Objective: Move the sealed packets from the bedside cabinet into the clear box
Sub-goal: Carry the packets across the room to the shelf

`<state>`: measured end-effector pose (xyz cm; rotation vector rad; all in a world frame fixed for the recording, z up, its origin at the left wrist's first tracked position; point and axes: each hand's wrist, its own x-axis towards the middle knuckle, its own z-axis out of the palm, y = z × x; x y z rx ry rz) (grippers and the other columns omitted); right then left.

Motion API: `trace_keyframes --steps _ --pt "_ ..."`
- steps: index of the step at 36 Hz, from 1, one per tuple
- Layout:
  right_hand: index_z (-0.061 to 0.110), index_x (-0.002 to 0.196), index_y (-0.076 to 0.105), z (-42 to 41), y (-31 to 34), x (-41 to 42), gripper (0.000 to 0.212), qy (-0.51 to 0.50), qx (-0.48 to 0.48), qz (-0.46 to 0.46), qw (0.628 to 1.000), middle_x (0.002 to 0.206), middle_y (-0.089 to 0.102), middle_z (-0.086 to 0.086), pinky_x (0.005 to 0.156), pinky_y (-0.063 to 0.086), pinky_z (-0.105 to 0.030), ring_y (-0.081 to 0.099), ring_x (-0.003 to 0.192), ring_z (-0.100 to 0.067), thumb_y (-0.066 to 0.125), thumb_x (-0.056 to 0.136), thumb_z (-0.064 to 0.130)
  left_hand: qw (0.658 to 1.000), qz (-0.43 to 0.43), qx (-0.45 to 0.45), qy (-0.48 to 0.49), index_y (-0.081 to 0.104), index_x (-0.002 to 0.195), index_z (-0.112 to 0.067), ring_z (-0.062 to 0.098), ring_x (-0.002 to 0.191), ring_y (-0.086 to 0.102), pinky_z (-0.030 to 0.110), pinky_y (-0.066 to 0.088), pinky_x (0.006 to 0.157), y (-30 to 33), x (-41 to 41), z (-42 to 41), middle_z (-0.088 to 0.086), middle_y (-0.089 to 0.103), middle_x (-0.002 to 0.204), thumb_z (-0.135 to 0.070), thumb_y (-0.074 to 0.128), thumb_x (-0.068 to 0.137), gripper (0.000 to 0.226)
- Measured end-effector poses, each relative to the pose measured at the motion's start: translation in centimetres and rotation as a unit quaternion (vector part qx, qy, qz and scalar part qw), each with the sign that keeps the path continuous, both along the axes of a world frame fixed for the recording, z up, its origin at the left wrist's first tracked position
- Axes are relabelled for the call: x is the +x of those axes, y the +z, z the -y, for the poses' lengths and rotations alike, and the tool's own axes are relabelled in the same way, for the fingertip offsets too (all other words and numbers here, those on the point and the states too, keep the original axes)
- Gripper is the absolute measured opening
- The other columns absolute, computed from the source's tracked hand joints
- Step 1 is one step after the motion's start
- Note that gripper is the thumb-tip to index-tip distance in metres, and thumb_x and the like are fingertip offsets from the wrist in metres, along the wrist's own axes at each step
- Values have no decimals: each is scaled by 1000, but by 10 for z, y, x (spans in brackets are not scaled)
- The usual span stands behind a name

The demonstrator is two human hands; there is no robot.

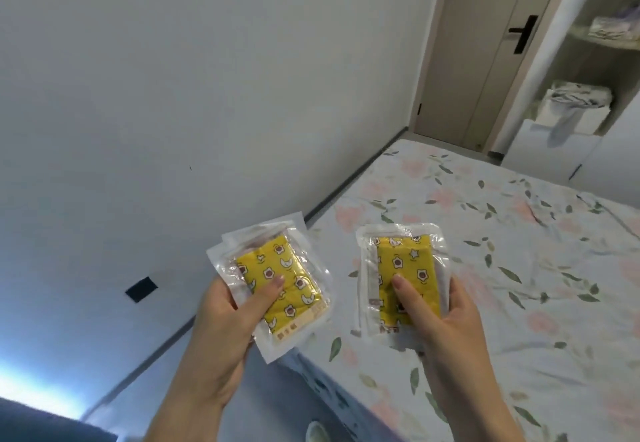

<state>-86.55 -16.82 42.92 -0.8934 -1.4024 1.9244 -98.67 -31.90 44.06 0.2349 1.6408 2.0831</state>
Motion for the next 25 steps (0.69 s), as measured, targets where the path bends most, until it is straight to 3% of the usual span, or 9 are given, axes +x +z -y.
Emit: trace_keyframes --steps 4,15,21,25 --pt "32 99 63 -21 9 -80 35 31 9 -14 999 94 73 5 82 55 -40 69 92 -20 69 64 32 1000 -12 -19 19 65 104 -23 20 83 74 31 61 64 7 -69 -15 2 76 94 -15 66 65 40" --pt "33 92 63 -52 24 -241 28 67 19 -36 997 86 74 10 69 54 -31 71 80 -10 68 65 31 998 -21 -27 45 64 106 -25 16 81 74 28 59 58 19 -222 -36 -4 76 92 -17 65 67 40" --pt "32 96 64 -55 16 -314 28 53 13 -37 998 91 74 7 75 56 -34 71 86 -15 70 68 29 998 -19 -42 32 64 106 -28 16 83 73 29 60 59 11 -300 -38 -4 76 94 -20 66 66 40" --pt "30 96 65 -54 11 -369 20 25 8 -43 999 94 74 5 79 57 -38 71 88 -16 69 81 18 999 -25 -31 7 67 100 -29 18 84 73 27 58 56 11 -364 -37 -4 76 94 -32 81 51 50"
